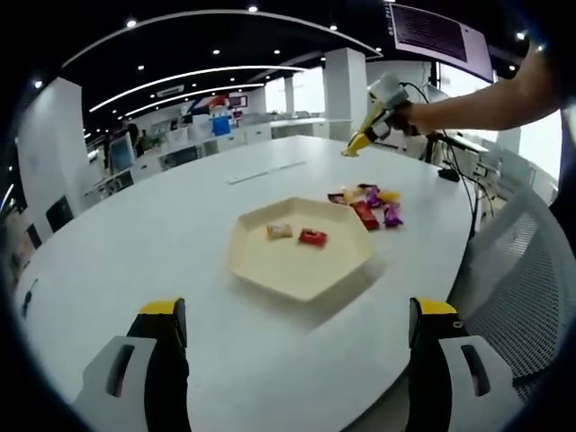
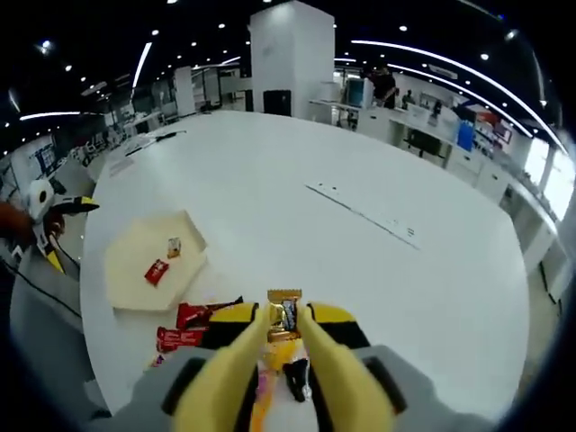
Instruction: Place the target food into the container with the food tongs after gripping and lifting it, then release it inside without dropping or visibly crushing the food.
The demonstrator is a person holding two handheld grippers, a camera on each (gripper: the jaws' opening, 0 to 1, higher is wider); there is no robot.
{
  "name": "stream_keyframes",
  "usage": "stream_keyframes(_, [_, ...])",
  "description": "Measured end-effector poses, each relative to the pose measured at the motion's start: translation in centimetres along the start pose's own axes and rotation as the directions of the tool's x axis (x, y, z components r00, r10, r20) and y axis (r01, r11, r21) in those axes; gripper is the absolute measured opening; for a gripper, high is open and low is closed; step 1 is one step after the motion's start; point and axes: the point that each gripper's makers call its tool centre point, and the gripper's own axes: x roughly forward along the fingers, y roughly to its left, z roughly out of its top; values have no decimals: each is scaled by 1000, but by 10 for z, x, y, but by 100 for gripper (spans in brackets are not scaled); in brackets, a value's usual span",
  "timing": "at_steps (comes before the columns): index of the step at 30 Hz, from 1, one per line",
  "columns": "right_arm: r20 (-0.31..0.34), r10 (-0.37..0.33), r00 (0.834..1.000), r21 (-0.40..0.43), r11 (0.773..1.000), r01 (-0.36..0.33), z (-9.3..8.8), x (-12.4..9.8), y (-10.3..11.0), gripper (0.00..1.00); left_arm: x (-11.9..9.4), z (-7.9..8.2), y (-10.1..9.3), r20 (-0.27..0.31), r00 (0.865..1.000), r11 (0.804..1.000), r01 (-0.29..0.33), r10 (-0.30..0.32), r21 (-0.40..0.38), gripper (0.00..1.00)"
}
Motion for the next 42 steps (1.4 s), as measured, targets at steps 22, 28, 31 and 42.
stream_keyframes(22, [11, 159, 987, -114, 981, -157, 48, 39, 107, 20, -1, 2, 1, 7, 1000, 1000, -4, 4, -5, 100])
stream_keyframes(28, [3, 171, 985, -121, 978, -169, 47, 45, 124, 20, 0, 1, -2, 3, 1000, 1000, 10, -10, -2, 100])
stream_keyframes(31, [16, 172, 985, -142, 975, -168, 47, 46, 132, 21, -1, 4, -3, 15, 1000, 1000, 12, -12, 7, 100])
stream_keyframes(42, [35, 218, 975, -194, 959, -207, 54, 56, 160, 23, -3, 6, 3, 30, 999, 1000, -16, 16, -14, 100])
